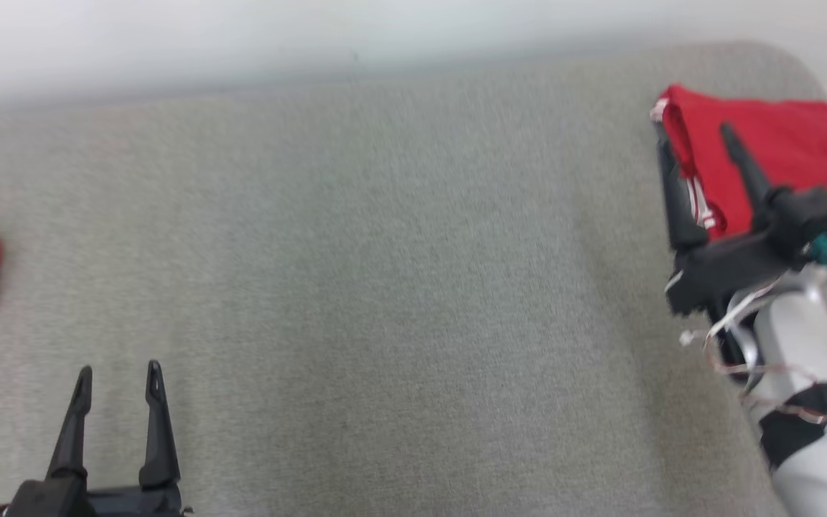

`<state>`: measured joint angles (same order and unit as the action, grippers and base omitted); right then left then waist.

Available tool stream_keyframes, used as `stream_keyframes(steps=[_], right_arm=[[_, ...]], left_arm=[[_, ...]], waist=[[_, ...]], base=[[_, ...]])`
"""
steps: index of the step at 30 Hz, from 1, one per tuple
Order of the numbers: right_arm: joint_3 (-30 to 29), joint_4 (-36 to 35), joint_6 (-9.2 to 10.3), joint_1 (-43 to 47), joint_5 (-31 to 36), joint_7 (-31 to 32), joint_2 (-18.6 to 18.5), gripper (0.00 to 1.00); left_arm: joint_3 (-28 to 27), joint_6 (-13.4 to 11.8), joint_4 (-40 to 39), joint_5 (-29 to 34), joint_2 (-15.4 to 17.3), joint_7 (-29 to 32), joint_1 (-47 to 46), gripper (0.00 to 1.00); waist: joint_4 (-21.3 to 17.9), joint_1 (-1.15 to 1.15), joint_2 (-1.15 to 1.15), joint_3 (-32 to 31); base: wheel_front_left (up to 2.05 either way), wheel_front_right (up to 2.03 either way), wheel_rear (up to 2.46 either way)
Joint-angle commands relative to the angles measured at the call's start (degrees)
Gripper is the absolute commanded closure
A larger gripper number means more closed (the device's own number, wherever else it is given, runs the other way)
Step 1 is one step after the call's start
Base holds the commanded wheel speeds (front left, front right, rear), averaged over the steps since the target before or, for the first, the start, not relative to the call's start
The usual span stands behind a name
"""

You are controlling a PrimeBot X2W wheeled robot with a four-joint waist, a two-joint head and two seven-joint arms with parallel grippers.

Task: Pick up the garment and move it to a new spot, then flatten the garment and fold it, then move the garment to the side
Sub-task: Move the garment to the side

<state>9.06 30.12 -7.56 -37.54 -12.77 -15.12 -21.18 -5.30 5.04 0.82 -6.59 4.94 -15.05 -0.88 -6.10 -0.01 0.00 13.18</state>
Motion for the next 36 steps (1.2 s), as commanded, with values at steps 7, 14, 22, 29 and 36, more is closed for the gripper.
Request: stream_keyframes(steps=[7, 14, 22, 29, 36], right_arm=[[-1.06, -3.19, 0.17, 9.26, -0.94, -0.01, 2.97, 0.00], [-5.25, -8.19, 0.16, 18.42, -1.45, -0.01, 4.60, 0.00], [-9.29, -13.44, 0.16, 28.59, -1.15, -0.02, 8.49, 0.00], [-10.10, -16.69, 0.16, 34.32, -0.84, -0.02, 11.70, 0.00], [-9.74, -17.83, 0.16, 36.75, -0.47, -0.02, 13.17, 0.00]], left_arm=[[-0.86, 0.36, 1.53, -0.09, -0.66, -0.16, 2.98, 0.00], [-0.72, 0.32, 2.26, -0.10, -1.15, -0.16, 4.39, 0.00], [-1.81, 0.22, 2.55, -0.05, -1.42, -0.17, 5.57, 0.00], [-2.28, 0.24, 3.36, 0.72, -1.41, -0.17, 5.75, 0.00], [-2.60, 0.43, 4.69, 1.23, -1.09, -0.17, 5.32, 0.00]], waist=[[2.77, 0.01, 0.00, -7.80], [3.29, 0.01, 0.00, -9.47], [2.85, 0.01, 0.00, -11.76], [2.86, 0.01, 0.00, -12.99], [3.40, 0.01, 0.00, -13.10]], base=[[0.00, 0.00, 0.00], [0.00, 0.00, 0.00], [0.00, 0.00, 0.00], [0.00, 0.00, 0.00], [0.00, 0.00, 0.00]])
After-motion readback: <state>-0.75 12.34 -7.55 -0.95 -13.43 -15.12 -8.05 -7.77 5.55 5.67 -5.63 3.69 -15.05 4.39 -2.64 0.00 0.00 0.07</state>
